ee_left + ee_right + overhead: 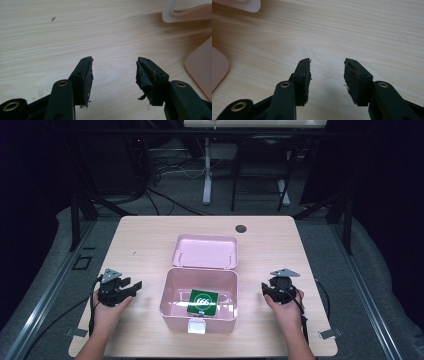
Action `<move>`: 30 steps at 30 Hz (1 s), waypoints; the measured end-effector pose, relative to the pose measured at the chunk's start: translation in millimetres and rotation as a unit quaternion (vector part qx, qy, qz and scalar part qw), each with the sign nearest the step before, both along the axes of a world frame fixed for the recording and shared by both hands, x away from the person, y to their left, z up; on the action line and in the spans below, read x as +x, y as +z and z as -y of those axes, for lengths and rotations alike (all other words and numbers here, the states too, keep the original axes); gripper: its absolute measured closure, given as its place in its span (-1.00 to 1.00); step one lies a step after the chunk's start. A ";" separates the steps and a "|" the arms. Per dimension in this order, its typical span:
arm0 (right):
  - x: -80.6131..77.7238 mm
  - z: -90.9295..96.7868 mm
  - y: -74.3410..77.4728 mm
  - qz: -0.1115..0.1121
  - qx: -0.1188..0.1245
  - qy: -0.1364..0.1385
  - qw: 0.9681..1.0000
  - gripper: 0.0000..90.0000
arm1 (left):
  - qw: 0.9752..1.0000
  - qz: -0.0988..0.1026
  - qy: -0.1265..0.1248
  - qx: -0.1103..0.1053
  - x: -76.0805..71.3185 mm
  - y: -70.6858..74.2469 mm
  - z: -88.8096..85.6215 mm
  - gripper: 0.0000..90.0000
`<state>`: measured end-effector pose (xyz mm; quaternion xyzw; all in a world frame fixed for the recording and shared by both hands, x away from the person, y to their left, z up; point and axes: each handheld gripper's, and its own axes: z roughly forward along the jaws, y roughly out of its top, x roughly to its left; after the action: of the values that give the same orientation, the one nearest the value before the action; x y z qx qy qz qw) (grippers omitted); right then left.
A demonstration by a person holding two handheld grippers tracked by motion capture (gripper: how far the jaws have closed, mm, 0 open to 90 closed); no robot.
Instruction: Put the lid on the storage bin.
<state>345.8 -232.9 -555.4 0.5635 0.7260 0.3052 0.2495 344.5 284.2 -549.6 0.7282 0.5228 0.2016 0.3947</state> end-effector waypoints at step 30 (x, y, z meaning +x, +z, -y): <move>-1.0 -16.3 39.0 -0.001 0.067 0.048 0.997 0.35 | 0.993 0.022 -0.106 -0.046 -38.5 53.4 37.2 0.40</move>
<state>344.9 -216.7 -516.4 0.5440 0.7301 0.3645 0.1953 306.1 247.0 -496.3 0.7558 0.4426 0.1508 0.4585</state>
